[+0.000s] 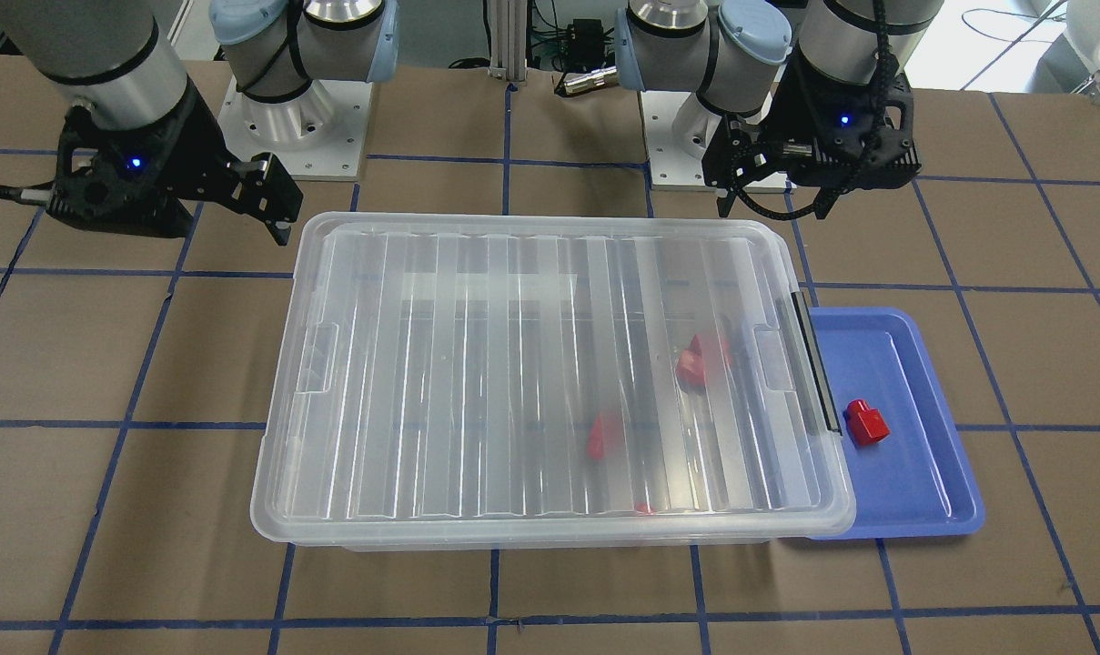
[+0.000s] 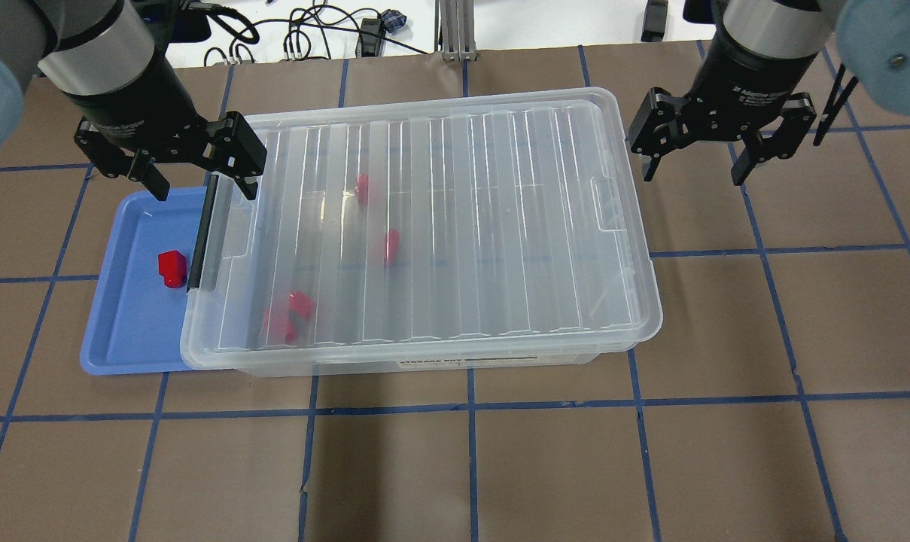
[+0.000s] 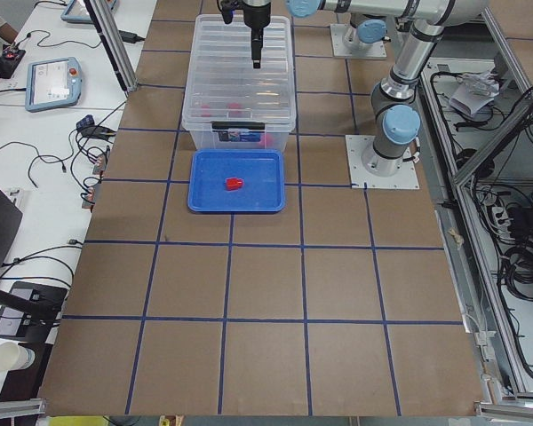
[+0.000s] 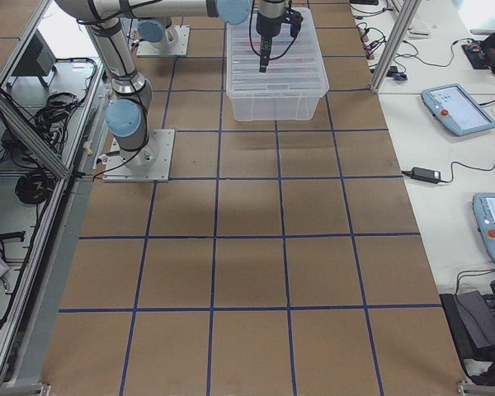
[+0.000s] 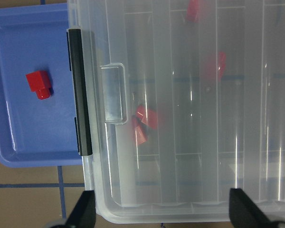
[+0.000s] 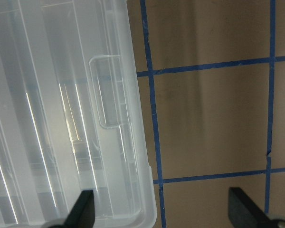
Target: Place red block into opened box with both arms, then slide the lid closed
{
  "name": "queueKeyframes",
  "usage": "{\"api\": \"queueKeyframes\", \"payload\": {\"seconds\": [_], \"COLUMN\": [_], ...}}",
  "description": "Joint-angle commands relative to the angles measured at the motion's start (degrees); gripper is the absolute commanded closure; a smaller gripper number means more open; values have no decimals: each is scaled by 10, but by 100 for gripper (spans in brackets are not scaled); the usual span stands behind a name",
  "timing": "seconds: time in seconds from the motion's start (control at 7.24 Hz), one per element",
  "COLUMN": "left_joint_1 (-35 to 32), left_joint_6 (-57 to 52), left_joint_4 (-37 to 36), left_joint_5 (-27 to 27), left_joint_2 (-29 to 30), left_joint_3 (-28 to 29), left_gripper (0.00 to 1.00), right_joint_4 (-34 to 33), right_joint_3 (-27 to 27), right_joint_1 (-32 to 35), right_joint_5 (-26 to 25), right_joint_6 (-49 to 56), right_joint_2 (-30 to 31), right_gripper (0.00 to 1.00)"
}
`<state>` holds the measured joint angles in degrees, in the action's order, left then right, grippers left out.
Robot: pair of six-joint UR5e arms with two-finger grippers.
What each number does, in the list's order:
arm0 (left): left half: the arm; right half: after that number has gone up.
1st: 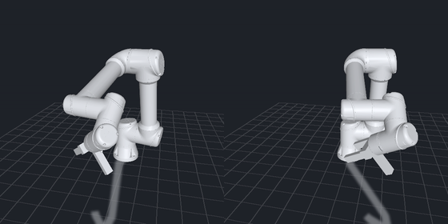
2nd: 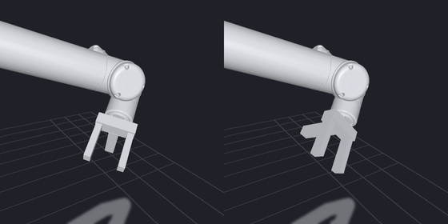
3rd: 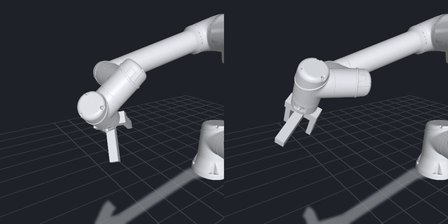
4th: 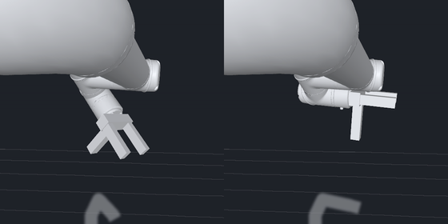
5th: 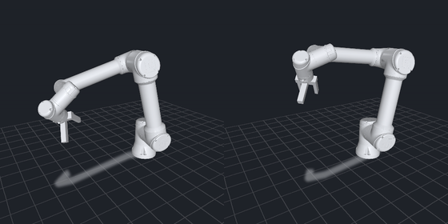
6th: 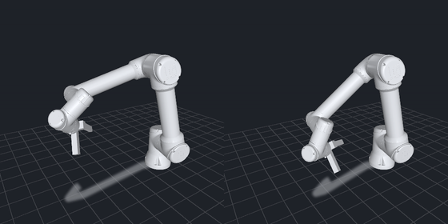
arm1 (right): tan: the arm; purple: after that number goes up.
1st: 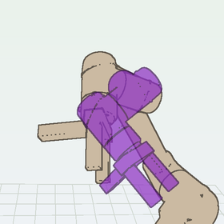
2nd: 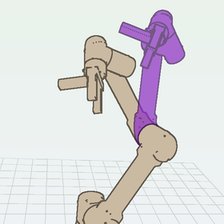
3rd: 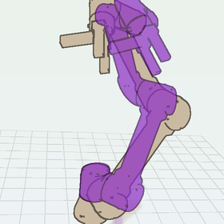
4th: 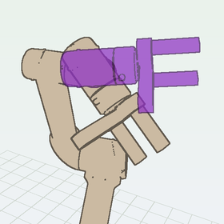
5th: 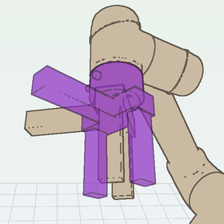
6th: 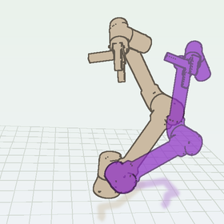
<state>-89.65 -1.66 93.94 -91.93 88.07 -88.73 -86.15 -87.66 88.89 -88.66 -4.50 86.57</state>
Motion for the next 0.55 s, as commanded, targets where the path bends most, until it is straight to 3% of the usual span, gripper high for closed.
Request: {"api": "queueKeyframes", "payload": {"seconds": [0.0, 0.41], "left_joint_1": [0, 0], "left_joint_6": [-1, -1], "left_joint_4": [-1, -1], "left_joint_5": [0, 0], "left_joint_2": [-2, 1], "left_joint_3": [0, -1], "left_gripper": [0, 0], "right_joint_4": [-40, -50], "right_joint_3": [-1, -1], "right_joint_1": [0, 0], "right_joint_5": [1, 0], "right_joint_6": [-1, -2], "right_joint_2": [-42, -66], "right_gripper": [0, 0]}}
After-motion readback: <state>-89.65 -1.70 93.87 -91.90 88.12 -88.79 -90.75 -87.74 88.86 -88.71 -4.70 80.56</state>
